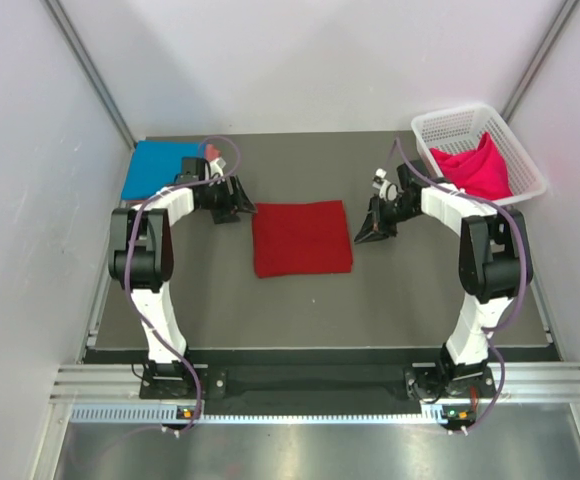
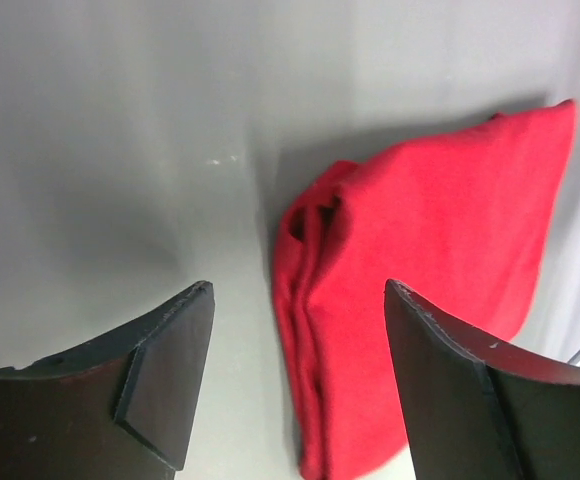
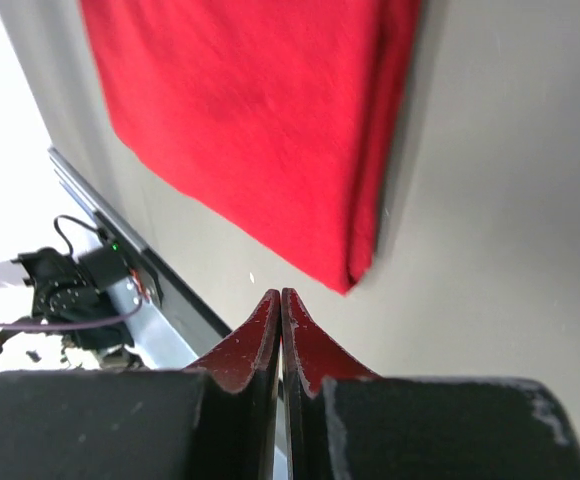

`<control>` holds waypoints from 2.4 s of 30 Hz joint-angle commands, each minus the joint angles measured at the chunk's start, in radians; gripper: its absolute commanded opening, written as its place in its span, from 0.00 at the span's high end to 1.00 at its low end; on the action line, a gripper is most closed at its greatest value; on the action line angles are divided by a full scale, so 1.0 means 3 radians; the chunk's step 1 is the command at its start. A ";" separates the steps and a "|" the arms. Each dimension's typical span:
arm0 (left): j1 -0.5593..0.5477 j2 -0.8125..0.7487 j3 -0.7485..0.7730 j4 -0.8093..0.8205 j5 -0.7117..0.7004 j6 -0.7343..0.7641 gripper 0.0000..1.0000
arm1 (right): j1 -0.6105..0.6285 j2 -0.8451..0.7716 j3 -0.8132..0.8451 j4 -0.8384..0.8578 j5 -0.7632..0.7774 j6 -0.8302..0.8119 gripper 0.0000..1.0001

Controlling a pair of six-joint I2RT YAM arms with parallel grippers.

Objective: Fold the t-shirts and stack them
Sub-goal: Fold the tshirt

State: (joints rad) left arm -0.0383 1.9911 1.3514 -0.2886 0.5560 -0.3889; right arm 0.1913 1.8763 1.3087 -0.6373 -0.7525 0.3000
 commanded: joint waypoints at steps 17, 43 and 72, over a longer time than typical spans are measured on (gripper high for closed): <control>-0.0409 0.0153 -0.0357 0.0481 -0.0216 -0.0411 0.45 | -0.0009 -0.0134 -0.0046 0.0089 -0.0140 -0.0090 0.98; -0.0844 -0.0378 0.0628 -0.0551 -0.2446 0.0472 1.00 | 0.0134 -0.1084 -0.0686 0.0028 -0.0079 0.0232 0.98; -0.0670 0.0189 0.2675 -0.1191 -0.3888 0.2145 1.00 | 0.0206 -0.0738 -0.0502 -0.0223 -0.0033 0.0161 0.98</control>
State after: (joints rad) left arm -0.2520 2.0842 2.1426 -0.6674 -0.5613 0.1967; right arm 0.2409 1.6360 1.1019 -0.6937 -0.7513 0.3672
